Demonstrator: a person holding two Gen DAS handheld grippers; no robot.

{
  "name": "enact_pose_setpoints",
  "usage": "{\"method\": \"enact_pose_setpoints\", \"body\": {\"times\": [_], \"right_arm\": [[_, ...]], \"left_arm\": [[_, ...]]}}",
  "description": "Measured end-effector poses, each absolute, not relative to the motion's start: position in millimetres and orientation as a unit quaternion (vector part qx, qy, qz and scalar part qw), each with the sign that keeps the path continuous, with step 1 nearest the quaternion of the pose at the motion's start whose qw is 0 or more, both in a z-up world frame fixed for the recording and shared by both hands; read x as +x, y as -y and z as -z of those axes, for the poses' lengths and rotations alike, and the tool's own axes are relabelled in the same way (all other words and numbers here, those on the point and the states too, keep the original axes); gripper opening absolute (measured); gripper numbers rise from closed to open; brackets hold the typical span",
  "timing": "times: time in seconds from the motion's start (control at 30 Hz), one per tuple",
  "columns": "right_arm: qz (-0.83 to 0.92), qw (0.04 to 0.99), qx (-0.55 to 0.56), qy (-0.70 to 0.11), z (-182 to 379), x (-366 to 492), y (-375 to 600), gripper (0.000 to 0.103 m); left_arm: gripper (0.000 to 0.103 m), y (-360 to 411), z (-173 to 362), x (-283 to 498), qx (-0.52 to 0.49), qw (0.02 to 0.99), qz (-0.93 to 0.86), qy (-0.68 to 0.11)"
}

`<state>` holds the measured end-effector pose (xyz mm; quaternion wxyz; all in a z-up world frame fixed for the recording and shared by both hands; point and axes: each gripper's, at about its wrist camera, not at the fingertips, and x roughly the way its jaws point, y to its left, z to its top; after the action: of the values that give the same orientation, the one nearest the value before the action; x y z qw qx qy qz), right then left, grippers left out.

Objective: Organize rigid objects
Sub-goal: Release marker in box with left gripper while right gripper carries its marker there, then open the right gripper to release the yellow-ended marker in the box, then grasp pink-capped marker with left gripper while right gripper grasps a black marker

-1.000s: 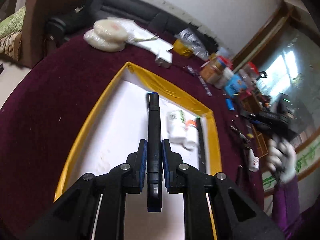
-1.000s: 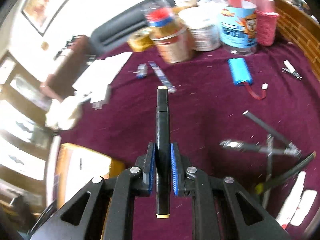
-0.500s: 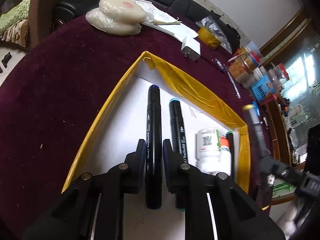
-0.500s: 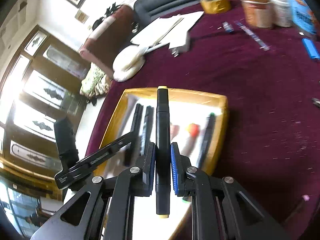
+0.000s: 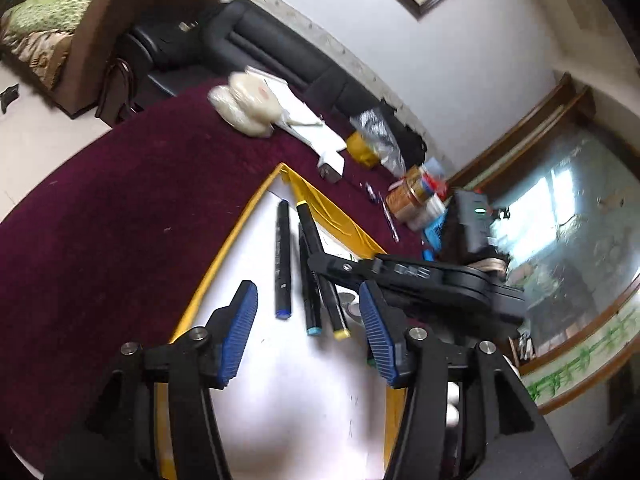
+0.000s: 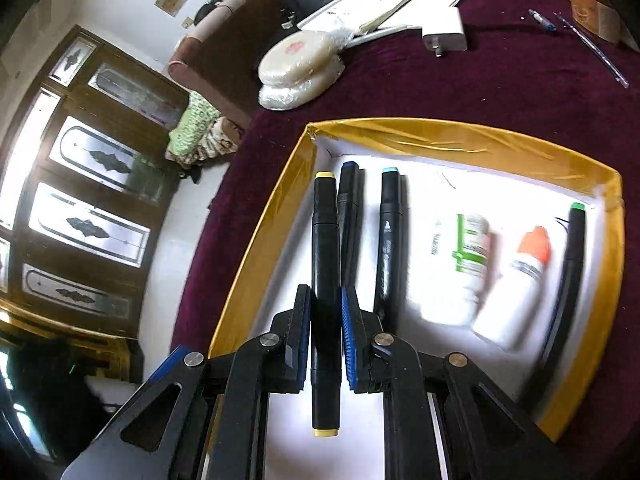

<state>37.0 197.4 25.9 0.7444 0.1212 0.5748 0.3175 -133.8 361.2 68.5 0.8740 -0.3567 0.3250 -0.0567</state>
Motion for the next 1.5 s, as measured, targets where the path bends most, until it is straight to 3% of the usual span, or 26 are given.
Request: {"method": "enact_pose_setpoints", "body": {"times": [0.33,0.53,0.7,0.93,1.03,1.1,1.13,1.33,1.5], "right_arm": [[-0.313,0.734,0.158,-0.582,-13.9,41.8,-212.9,0.013],[-0.271,0.771,0.117,-0.564,-14.9,44.3,-229.8,0.014],[-0.276,0.785,0.117,-0.543,-29.4,36.3,-212.5,0.028],[-0.289,0.847,0.064,-0.442,-74.6,-16.3,-135.7,0.030],[-0.244,0.899,0.034,-0.362,-93.6,-57.9,-78.0,0.053],[-0.193,0.930,0.033,-0.310,-101.4,-81.6,-33.7,0.078],[-0.162,0.942,0.037,-0.290,-102.4,-90.4,-11.6,0.081],[-0.049,0.932,0.176,-0.313,-80.0,-100.6,129.6,0.084],[-0.025,0.921,0.214,-0.325,-62.3,-114.7,182.2,0.084]], "left_arm": [[0.053,-377.6,-56.7,-170.5,-0.386,0.871,0.030,-0.301],[0.053,-368.6,-56.8,-172.3,-0.376,0.872,0.035,-0.310],[0.056,-360.9,-60.5,-171.1,-0.368,0.874,0.040,-0.316],[0.059,-335.7,-65.7,-169.7,-0.350,0.877,0.065,-0.324],[0.059,-315.1,-69.2,-164.7,-0.337,0.876,0.082,-0.335],[0.059,-293.0,-75.6,-161.6,-0.320,0.878,0.102,-0.341],[0.059,-282.3,-78.3,-161.4,-0.312,0.879,0.112,-0.342],[0.059,-210.2,-87.9,-161.1,-0.248,0.879,0.163,-0.373],[0.059,-140.5,-80.1,-151.6,-0.174,0.871,0.189,-0.419]]}}
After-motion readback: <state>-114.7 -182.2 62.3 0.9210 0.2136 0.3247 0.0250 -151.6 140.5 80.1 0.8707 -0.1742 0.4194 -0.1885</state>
